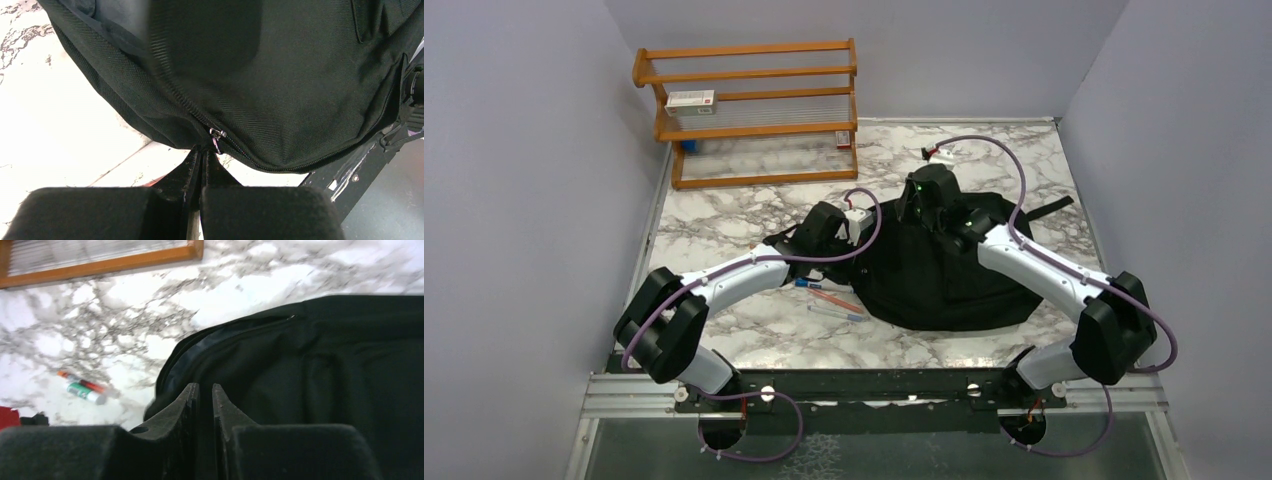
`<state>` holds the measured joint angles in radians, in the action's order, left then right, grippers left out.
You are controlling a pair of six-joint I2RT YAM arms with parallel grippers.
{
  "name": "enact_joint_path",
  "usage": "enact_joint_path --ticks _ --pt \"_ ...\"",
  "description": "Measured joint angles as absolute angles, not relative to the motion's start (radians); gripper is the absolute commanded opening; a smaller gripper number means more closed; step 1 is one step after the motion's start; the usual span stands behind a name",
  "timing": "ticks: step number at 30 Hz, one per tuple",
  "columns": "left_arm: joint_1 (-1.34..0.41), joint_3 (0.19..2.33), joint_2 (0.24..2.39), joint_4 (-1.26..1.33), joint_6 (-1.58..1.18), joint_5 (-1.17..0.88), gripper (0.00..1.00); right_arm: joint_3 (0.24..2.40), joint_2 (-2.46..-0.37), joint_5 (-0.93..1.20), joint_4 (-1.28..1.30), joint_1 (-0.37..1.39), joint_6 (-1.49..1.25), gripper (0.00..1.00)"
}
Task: Pack the student bag
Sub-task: Zip the student bag at the center of the board.
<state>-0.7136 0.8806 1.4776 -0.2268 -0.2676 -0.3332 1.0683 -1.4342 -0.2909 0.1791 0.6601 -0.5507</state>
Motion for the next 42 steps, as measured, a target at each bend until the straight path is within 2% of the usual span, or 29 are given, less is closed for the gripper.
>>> enact_joint_path --ticks 3,7,10,21,26,33,34,37,42 --pt "-0.714 0.881 1.478 -0.227 -0.265 -0.333 0.00 1.095 -1.438 -0.360 0.194 0.661 -0.494 0.38" --pt "-0.714 0.881 1.473 -0.228 -0.261 -0.334 0.00 1.111 -1.432 -0.444 0.219 0.661 -0.432 0.43" --pt "-0.714 0.881 1.468 -0.228 -0.253 -0.336 0.00 1.059 -1.388 -0.416 0.221 0.659 -0.379 0.47" --pt "-0.709 0.962 1.468 -0.269 -0.237 -0.355 0.00 0.698 -1.016 0.128 0.176 0.660 -0.252 0.58" --pt "-0.708 1.023 1.468 -0.297 -0.224 -0.365 0.00 0.649 -1.069 0.371 0.122 0.660 -0.228 0.63" --pt "-0.708 1.112 1.476 -0.380 -0.193 -0.381 0.00 0.646 -1.147 0.488 0.020 0.661 -0.222 0.63" --pt "-0.708 1.124 1.478 -0.393 -0.189 -0.384 0.00 0.646 -1.157 0.490 0.005 0.661 -0.218 0.61" --pt "-0.708 1.146 1.485 -0.413 -0.178 -0.394 0.00 0.642 -1.192 0.492 -0.042 0.661 -0.216 0.41" --pt "-0.706 1.154 1.488 -0.442 -0.165 -0.417 0.00 0.609 -1.216 0.487 -0.113 0.660 -0.221 0.14"
